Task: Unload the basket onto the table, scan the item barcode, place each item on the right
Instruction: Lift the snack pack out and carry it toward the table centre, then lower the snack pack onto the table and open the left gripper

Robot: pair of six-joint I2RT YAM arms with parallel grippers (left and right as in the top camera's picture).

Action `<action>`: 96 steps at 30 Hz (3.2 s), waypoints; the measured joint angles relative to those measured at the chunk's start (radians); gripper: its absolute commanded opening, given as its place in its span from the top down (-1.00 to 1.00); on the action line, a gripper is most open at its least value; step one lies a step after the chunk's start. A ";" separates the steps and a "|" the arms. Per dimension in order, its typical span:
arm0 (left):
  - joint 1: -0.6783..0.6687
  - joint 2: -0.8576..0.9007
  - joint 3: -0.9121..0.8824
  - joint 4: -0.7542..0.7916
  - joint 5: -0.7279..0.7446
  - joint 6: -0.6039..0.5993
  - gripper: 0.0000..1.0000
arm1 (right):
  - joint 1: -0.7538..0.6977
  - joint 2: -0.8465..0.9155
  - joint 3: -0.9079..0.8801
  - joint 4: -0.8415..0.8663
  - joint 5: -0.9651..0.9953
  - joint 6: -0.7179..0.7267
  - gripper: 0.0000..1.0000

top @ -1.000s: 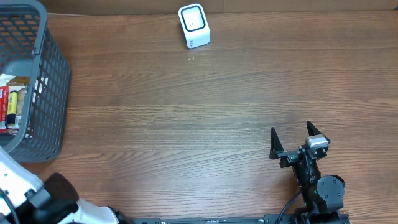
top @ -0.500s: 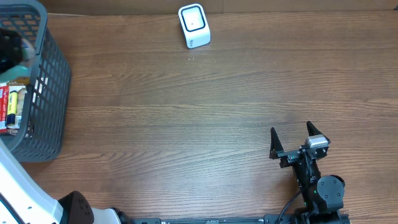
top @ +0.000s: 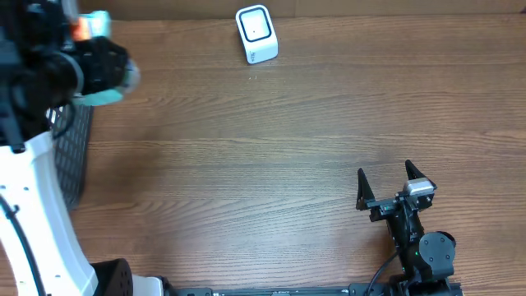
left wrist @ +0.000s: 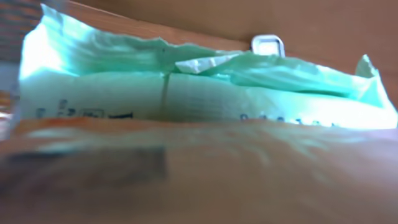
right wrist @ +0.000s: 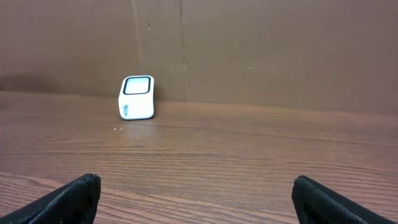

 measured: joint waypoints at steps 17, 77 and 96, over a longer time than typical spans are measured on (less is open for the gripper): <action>-0.558 0.001 -0.517 0.383 -0.118 -0.173 0.47 | 0.000 0.000 0.000 -0.001 0.000 0.000 -1.00; -1.021 0.426 -0.441 0.664 -0.298 -0.404 -0.99 | 0.000 0.000 0.000 0.000 0.000 0.000 -1.00; -0.728 0.384 -0.182 0.385 -0.441 -0.153 -1.00 | 0.000 0.000 0.000 -0.001 0.000 0.000 -1.00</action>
